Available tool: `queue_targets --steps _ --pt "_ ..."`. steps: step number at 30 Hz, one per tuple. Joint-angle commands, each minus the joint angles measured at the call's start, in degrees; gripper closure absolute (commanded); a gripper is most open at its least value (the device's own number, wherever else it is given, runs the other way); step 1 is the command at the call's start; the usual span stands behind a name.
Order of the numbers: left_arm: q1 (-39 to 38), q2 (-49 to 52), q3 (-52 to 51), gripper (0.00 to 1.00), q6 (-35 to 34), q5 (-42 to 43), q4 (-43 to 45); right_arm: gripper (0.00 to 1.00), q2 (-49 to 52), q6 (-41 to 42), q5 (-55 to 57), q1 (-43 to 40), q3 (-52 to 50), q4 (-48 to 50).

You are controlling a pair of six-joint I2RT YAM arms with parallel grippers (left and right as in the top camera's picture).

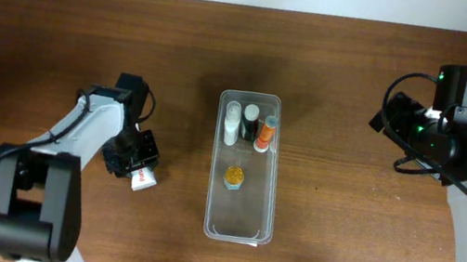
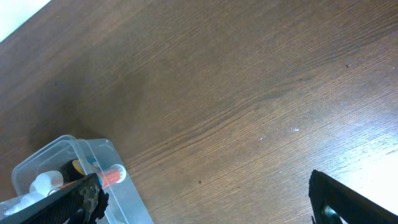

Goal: Pack container

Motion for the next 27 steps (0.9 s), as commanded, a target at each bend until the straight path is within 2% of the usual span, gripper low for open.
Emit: queue_targets --steps 1,8,12,14,20,27 --pt "0.28 -6.97 3.15 0.58 2.43 0.20 -1.77 0.02 -0.35 0.31 -0.11 -0.37 0.66 0.15" --pt "-3.28 -19.10 5.77 0.57 2.82 2.29 -5.44 0.02 -0.35 0.31 -0.11 -0.37 0.66 0.15" --pt "-10.10 -25.20 5.77 0.56 1.95 6.23 -5.03 0.02 -0.35 0.31 -0.11 -0.37 0.66 0.15" --pt "-14.95 -27.12 5.77 0.51 0.74 6.25 -4.70 0.02 -0.35 0.31 -0.11 -0.37 0.66 0.15" --pt "-28.09 -27.54 5.77 0.49 -1.77 6.14 -1.31 0.02 -0.35 0.31 -0.11 -0.37 0.66 0.15" --pt "-35.45 -23.39 5.77 0.49 -1.99 3.10 4.87 0.02 -0.35 0.31 -0.11 -0.37 0.66 0.15"
